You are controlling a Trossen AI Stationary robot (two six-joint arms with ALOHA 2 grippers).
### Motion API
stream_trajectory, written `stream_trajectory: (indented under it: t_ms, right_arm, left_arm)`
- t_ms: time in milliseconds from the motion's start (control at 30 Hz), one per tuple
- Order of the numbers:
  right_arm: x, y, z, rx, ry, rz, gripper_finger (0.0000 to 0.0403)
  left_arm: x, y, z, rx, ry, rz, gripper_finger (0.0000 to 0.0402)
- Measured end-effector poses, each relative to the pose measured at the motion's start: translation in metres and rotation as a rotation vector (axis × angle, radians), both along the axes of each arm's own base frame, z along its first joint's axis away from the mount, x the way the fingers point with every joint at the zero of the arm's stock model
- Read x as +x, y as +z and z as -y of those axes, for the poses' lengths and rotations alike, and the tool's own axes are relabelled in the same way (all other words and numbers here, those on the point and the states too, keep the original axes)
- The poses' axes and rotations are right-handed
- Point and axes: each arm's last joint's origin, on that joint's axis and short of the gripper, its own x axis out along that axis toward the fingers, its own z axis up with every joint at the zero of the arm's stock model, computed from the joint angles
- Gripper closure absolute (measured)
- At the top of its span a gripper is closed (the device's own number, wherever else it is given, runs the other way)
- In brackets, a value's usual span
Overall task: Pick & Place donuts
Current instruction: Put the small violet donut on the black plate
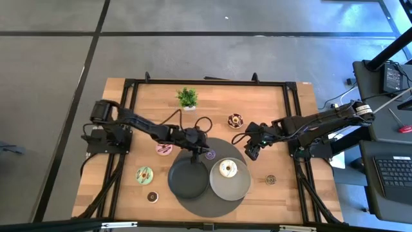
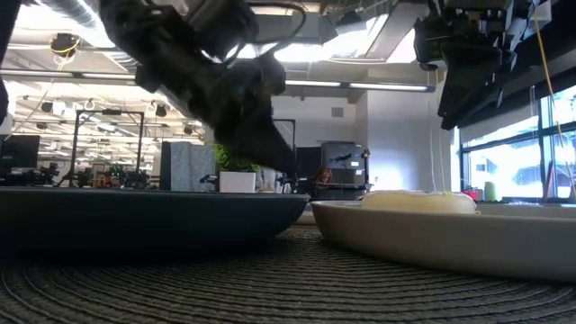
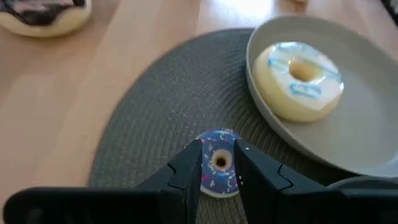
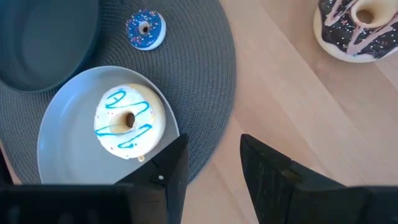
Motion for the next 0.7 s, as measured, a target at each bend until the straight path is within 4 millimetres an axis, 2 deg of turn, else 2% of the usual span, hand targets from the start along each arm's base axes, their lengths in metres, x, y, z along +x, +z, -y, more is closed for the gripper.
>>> stream_trajectory:
  t_ms: [433,700]
  right_arm:
    - [0.0,0.0,0.0,-0.008,-0.005,0.001,0.0257]
    - [0.0,0.0,0.001,-0.029,-0.016,0.005,0.0257]
  left_arm:
    - [0.004,-0.023,0.013,0.088,0.059,-0.045,0.0313]
    - [0.01,-0.018,0.011,0.113,0.098,-0.023,0.0313]
